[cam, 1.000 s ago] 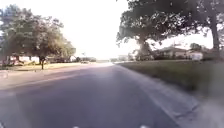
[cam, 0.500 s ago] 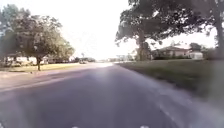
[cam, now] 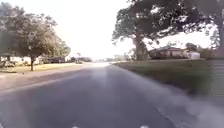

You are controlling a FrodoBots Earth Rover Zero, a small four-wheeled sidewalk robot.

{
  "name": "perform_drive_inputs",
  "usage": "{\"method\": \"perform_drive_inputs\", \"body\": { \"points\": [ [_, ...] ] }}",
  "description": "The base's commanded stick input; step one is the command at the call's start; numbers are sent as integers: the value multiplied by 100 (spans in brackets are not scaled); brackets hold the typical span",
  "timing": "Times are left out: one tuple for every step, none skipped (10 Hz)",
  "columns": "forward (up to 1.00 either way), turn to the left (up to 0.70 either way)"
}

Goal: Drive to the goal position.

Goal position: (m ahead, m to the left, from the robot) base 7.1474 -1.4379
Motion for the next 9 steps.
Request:
{"method": "perform_drive_inputs", "body": {
  "points": [
    [100,0],
    [100,0],
    [100,0],
    [100,0],
    [100,0],
    [100,0],
    [100,0],
    [100,0],
    [100,0]
  ]
}}
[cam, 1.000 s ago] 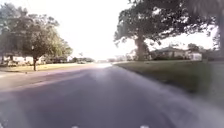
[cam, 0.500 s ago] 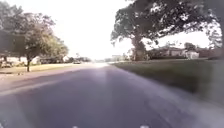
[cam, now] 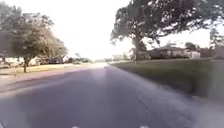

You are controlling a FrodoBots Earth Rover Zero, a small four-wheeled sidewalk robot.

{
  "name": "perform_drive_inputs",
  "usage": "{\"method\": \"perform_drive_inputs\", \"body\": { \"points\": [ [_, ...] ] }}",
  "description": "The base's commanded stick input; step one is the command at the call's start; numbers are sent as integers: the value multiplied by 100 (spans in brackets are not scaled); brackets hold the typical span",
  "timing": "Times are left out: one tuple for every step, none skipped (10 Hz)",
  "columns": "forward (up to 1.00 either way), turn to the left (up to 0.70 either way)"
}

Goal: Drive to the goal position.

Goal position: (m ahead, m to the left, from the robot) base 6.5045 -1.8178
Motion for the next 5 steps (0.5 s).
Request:
{"method": "perform_drive_inputs", "body": {
  "points": [
    [100,29],
    [100,40],
    [100,40],
    [100,40],
    [100,39]
  ]
}}
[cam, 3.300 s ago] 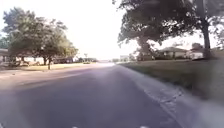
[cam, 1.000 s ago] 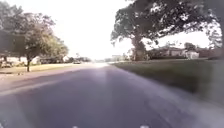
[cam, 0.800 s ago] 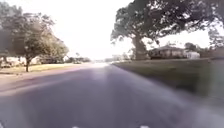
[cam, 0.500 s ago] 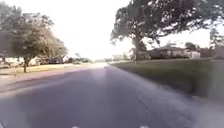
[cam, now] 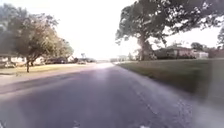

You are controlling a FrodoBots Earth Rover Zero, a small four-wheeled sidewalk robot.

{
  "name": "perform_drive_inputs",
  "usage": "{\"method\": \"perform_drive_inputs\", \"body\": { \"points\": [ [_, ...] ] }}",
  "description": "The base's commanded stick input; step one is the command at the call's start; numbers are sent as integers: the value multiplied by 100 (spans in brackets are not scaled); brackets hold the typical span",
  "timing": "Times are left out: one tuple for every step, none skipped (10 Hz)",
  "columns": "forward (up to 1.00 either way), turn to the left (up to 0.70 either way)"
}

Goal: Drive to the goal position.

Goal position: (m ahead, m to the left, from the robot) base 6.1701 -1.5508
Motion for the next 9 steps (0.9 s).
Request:
{"method": "perform_drive_inputs", "body": {
  "points": [
    [100,6],
    [100,3],
    [100,3],
    [100,3],
    [100,3],
    [100,3],
    [100,2],
    [100,3],
    [100,2]
  ]
}}
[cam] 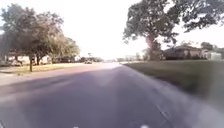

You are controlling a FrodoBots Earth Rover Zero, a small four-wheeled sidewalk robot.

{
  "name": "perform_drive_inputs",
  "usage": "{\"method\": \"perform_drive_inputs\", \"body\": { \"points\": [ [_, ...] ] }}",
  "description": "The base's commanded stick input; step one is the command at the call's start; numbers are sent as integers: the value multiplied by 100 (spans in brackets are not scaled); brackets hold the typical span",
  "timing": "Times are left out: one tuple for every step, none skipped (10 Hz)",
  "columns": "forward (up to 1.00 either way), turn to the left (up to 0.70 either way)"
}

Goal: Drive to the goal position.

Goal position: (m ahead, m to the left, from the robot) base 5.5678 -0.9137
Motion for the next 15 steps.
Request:
{"method": "perform_drive_inputs", "body": {
  "points": [
    [100,2],
    [100,0],
    [100,-15],
    [100,-25],
    [100,-22],
    [100,-11],
    [100,0],
    [100,0],
    [100,0],
    [100,0],
    [100,0],
    [100,0],
    [100,-3],
    [100,-9],
    [100,-12]
  ]
}}
